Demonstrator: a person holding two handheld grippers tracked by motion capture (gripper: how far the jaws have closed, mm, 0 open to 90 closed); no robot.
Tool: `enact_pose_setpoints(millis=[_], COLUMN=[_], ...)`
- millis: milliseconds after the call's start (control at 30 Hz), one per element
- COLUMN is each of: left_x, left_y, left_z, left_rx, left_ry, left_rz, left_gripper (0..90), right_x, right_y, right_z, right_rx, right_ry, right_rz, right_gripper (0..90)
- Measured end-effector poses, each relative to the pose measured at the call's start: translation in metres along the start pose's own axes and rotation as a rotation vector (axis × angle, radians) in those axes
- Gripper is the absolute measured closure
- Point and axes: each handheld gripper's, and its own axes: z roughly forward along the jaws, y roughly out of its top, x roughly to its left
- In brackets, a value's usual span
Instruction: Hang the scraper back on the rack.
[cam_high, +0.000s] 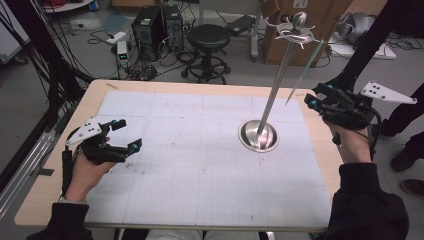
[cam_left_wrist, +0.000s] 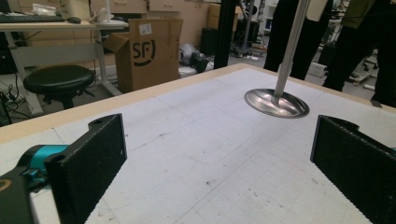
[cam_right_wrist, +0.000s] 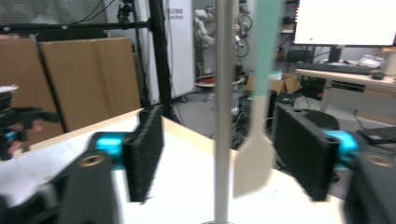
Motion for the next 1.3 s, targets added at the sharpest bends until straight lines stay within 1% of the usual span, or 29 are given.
enact_pose_setpoints(millis=[67,133,167,200,233,267,367,467,533,600,633,667,767,833,867,900,933,967,1033,1067,1167,1300], left_x=[0.000,0.000,0.000,0.000,0.000,0.000,-0.001,-0.001,-0.002,-0.002,-0.002,-0.002,-0.001,-0.001,-0.002,-0.002,-0.002,-0.002,-0.003,-0.003,-0.002,-0.001], left_y=[0.000,0.000,0.000,0.000,0.000,0.000,0.000,0.000,0.000,0.000,0.000,0.000,0.000,0.000,0.000,0.000,0.001,0.001,0.001,0.001,0.001,0.000], left_z=[0.000,0.000,0.000,0.000,0.000,0.000,0.001,0.001,0.001,0.001,0.001,0.001,0.001,0.001,0.001,0.000,0.000,0.000,0.000,0.000,0.000,0.001], left_rx=[-0.001,-0.004,-0.005,-0.005,-0.004,-0.002,-0.001,-0.005,-0.007,-0.008,-0.008,-0.010,-0.010,-0.007,-0.011,-0.015,-0.019,-0.022,-0.021,-0.022,-0.030,-0.020], left_ry=[-0.003,-0.006,-0.009,-0.009,-0.010,-0.011,-0.013,-0.018,-0.020,-0.023,-0.023,-0.024,-0.025,-0.028,-0.025,-0.026,-0.028,-0.029,-0.030,-0.029,-0.029,-0.029], left_rz=[0.001,0.000,-0.001,-0.003,-0.003,-0.004,-0.004,-0.004,-0.006,-0.005,-0.003,-0.005,-0.007,-0.010,-0.010,-0.006,-0.004,-0.006,-0.006,-0.004,-0.009,-0.008], left_gripper=[4.1,4.0,4.1,4.1,4.1,4.1,4.1,4.1,4.1,4.1,4.1,4.1,4.1,4.1,4.1,4.1,4.1,4.0,4.0,4.1,4.1,4.0], right_x=[0.007,0.015,0.022,0.022,0.026,0.028,0.039,0.047,0.052,0.056,0.057,0.059,0.063,0.066,0.066,0.068,0.070,0.071,0.071,0.072,0.072,0.071], right_y=[-0.005,-0.011,-0.018,-0.018,-0.021,-0.024,-0.034,-0.044,-0.051,-0.056,-0.058,-0.061,-0.067,-0.073,-0.075,-0.080,-0.083,-0.086,-0.089,-0.091,-0.096,-0.104], right_z=[0.002,0.005,0.007,0.007,0.008,0.008,0.007,0.006,0.007,0.008,0.008,0.009,0.009,0.009,0.009,0.009,0.008,0.008,0.008,0.006,0.004,0.004], right_rx=[0.020,0.047,0.060,0.060,0.062,0.063,0.049,0.043,0.046,0.048,0.045,0.040,0.025,0.017,0.017,0.014,0.014,0.016,0.045,0.049,0.048,0.050], right_ry=[0.012,0.009,0.003,0.003,0.001,0.003,0.010,0.015,0.024,0.018,0.020,0.025,0.018,0.019,0.016,0.018,0.024,0.029,0.019,0.012,0.025,0.020], right_rz=[-0.002,-0.005,-0.007,-0.007,0.006,0.015,-0.008,-0.008,-0.004,-0.007,-0.012,-0.005,-0.007,0.005,0.003,0.015,0.017,0.017,0.013,0.010,0.020,0.037], right_gripper=[18.3,10.3,1.7,1.7,0.2,0.3,0.3,0.3,0.3,0.3,0.3,0.3,0.3,0.3,0.3,0.3,0.3,0.3,0.3,0.3,0.3,0.3])
